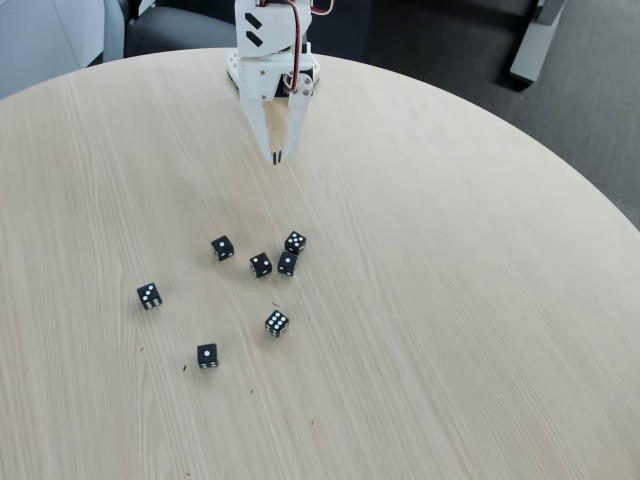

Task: Pick up the dice with number 6

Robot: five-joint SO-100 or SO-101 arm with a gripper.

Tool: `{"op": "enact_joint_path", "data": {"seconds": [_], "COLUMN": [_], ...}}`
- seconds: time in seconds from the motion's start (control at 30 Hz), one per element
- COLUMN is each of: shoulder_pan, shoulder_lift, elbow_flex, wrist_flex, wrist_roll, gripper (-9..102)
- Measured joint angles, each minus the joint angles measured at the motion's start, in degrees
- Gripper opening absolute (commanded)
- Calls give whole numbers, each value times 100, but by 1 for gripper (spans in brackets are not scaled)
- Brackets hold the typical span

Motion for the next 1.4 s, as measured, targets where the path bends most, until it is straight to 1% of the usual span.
{"op": "enact_joint_path", "data": {"seconds": [0.07,0.2,0.33,0.4,0.5,0.6,0.83,1.0,1.1,1.27,1.4], "shoulder_pan": [0,9,0,-18,-18,0,-9,35,18,-9,-9], "shoulder_lift": [-35,-185,-984,-1714,-2848,-3955,-6223,-7348,-7893,-8376,-8437], "elbow_flex": [0,-114,-773,-1310,-2250,-3287,-5678,-6724,-6961,-7216,-7488], "wrist_flex": [0,0,0,0,0,0,9,18,281,1011,1169], "wrist_roll": [0,167,290,554,1125,1617,2707,3331,3533,3683,3639], "gripper": [0,5,7,9,16,20,23,25,26,28,28]}}
